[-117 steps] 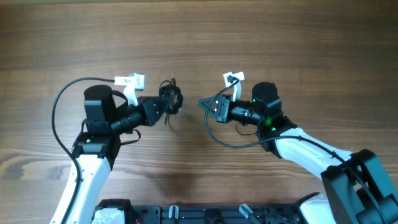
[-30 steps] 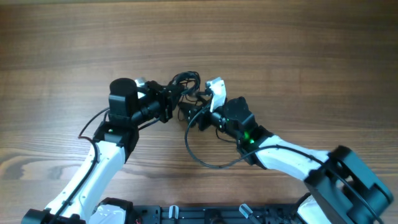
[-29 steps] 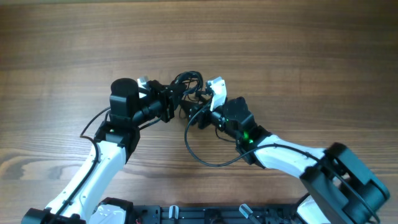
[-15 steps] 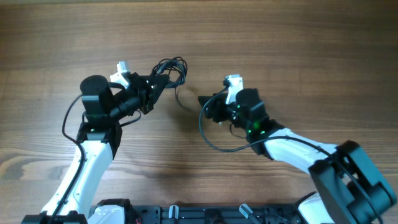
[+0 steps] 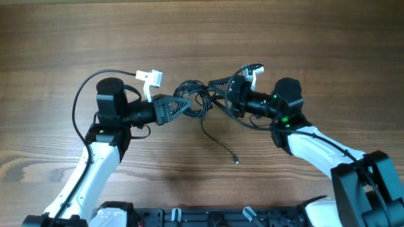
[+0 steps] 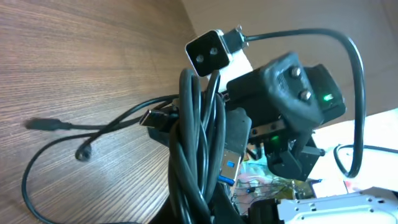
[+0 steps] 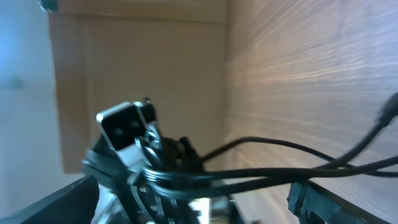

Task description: Untangle cables

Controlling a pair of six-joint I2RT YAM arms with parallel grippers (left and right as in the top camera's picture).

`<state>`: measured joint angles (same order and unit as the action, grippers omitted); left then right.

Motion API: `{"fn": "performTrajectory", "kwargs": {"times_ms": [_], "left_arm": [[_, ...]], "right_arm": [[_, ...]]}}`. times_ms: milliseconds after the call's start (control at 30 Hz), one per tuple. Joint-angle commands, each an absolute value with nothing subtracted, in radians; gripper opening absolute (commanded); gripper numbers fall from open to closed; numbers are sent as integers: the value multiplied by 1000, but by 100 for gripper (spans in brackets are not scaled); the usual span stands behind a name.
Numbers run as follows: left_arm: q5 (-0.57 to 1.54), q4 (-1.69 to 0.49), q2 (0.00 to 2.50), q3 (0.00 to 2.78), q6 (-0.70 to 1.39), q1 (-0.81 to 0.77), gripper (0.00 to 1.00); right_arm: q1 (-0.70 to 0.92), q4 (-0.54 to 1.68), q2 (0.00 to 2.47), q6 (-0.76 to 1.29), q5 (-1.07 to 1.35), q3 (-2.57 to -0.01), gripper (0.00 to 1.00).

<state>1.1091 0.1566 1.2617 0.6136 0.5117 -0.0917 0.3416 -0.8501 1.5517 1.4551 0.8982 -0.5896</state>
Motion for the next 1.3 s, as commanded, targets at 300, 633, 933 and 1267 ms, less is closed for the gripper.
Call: {"fn": "performTrajectory", "kwargs": {"times_ms": [300,633,933,1267], "left_arm": [[1122,121,1259,619,395,-194,4],[761,-114,1259,619,400,-194,8],[686,-179,1259,619,142,-411,4],[558,-64,1259,619,487,-326,4]], "right_arm": [[356,-968,1539,1712,749,-595,56],[368,-927,1539,987,740,-595,5],[467,-984,1539,944,680,-595,5],[572,-601,1539,829,560,-595,5]]}}
